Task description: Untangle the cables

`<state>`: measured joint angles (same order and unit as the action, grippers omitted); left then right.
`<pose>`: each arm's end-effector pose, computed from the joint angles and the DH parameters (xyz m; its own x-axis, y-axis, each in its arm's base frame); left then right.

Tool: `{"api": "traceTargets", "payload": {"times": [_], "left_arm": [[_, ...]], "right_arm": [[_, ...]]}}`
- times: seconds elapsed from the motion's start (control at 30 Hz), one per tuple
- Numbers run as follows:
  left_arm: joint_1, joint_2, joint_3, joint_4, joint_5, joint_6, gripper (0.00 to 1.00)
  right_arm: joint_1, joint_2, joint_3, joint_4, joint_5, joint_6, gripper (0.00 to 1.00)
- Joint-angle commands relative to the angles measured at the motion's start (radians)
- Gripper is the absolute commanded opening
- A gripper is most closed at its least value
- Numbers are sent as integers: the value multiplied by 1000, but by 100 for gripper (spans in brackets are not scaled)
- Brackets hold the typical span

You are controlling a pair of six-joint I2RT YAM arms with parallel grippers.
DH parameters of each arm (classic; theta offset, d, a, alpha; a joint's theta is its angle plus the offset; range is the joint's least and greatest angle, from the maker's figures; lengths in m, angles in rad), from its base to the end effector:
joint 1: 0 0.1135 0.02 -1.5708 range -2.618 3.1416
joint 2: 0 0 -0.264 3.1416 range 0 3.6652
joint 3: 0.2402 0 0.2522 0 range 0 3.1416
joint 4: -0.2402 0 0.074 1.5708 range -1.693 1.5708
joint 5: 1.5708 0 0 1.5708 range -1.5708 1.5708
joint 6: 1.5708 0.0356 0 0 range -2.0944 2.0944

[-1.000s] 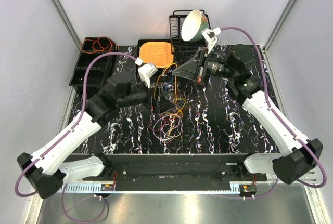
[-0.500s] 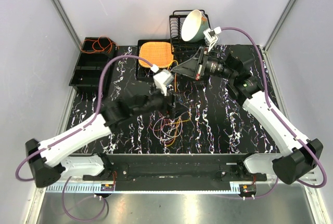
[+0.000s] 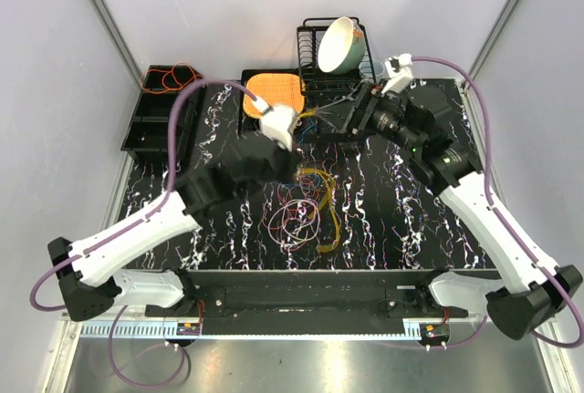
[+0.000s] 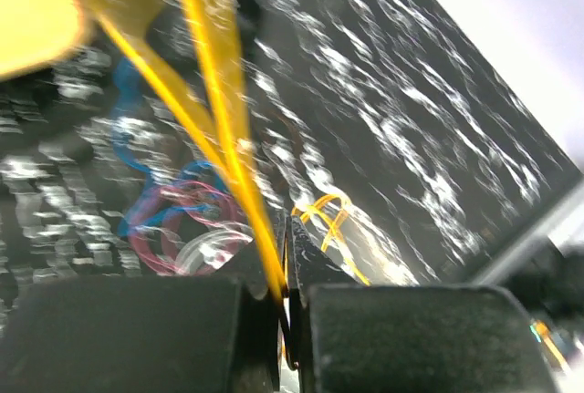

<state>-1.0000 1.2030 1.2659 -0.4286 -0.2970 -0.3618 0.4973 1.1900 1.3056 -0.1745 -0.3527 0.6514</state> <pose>0.1529 -0.2188 0.3965 -0.4132 0.0172 -0.9105 0.5461 0.8048 -0.2327 0.2275 0.1375 0.4401 -0.4963 0.3780 -0.7815 -0.5657 0.5421 0.6214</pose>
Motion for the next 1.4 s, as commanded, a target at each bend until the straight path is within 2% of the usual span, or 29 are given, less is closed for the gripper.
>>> {"api": "traceTargets", "payload": {"times": [0.0,0.03,0.17,0.23,0.3,0.4,0.53,0.67,0.77,0.87,1.13,1.37], "left_arm": [[246,-45,104,-113,5,49,0],[362,-43,118,-122,33,61,0],[572,18,243,-142,73,121,0],[685,71,291,-130,154,123,0],[753,118,374,-121,232,113,0],[839,216,498,-119,237,130,0],[966,320,607,-108,318,126,0],[1026,400,680,-87,300,130,0],[1051,466,725,-72,237,145,0],[1080,529,760,-56,237,152,0],[1170,688,809,-3,259,136,0],[1186,770,822,96,112,139,0]], "right_arm": [[3,-73,-27,-212,525,-52,93],[1,-90,-46,-221,555,-53,93],[1,-116,-133,-223,583,-20,93],[1,-113,-186,-215,566,11,93],[1,-107,-248,-201,517,66,93],[3,-90,-355,-113,424,114,91],[1,-96,-488,-17,411,154,89],[0,-112,-589,38,465,145,90],[0,-98,-685,124,445,119,91],[1,-53,-745,237,423,88,91],[-5,43,-764,357,356,16,92],[-25,117,-733,372,245,-6,91]]}}
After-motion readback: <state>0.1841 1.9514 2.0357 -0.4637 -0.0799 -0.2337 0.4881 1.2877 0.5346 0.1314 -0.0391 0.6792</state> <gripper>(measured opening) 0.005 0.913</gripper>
